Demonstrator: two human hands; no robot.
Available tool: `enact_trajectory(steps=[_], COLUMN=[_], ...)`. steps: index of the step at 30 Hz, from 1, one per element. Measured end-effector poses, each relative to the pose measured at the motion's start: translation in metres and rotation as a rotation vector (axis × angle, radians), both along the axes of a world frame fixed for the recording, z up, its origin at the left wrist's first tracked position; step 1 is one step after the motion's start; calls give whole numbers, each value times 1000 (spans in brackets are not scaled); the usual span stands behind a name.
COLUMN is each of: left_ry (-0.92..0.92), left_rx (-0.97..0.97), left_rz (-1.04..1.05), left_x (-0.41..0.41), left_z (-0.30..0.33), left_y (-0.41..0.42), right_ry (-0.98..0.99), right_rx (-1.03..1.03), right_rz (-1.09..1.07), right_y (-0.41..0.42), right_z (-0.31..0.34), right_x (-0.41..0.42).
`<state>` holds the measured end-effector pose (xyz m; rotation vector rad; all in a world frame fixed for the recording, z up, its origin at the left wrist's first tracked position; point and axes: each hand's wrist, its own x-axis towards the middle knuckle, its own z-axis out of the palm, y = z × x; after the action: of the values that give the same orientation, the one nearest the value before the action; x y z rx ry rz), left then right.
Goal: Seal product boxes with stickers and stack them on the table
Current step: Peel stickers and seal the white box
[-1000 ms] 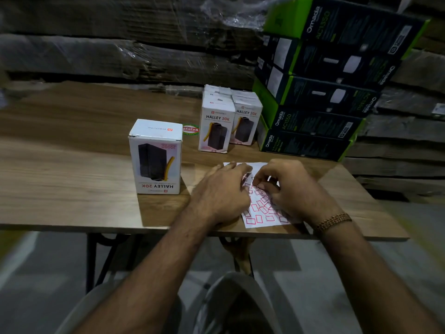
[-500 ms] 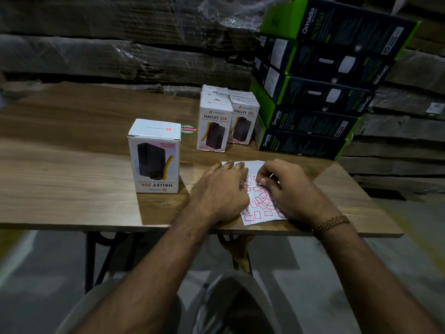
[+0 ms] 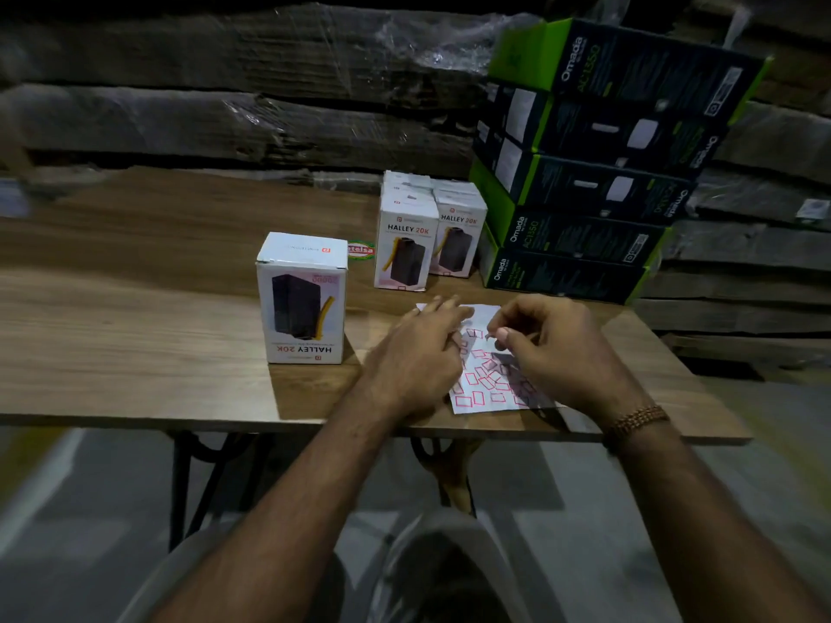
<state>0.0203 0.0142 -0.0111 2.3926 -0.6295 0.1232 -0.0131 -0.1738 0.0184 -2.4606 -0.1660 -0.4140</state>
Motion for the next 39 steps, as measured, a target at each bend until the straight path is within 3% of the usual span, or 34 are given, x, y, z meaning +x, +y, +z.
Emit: enact_trajectory(steps=[5,10,13,15,18,24,39], left_ry=[-42,-624,-882,-959,-933,-710,-710], left_rx=[-268,-684,-742,-720,-633,-435,-501], left_rz=[52,248,340,441,534,404,310], left_x=[-13,-60,-81,-79,-65,-38,-35], left_z=[1,15,19,21,23,21,7], left_y=[5,21,42,62,91,134,145], right_ry=[-67,-142,-193,-228,-262,-305,-248], right_rx=[39,97,87,103,129,140,-25], right_rz=[67,132,172,201,242,251,114], right_y=[14,32,49,64,88,130,180], right_z=[17,33,43,49,57,67,68], right_x=[-10,-17,-21,-23,-24,-13,-7])
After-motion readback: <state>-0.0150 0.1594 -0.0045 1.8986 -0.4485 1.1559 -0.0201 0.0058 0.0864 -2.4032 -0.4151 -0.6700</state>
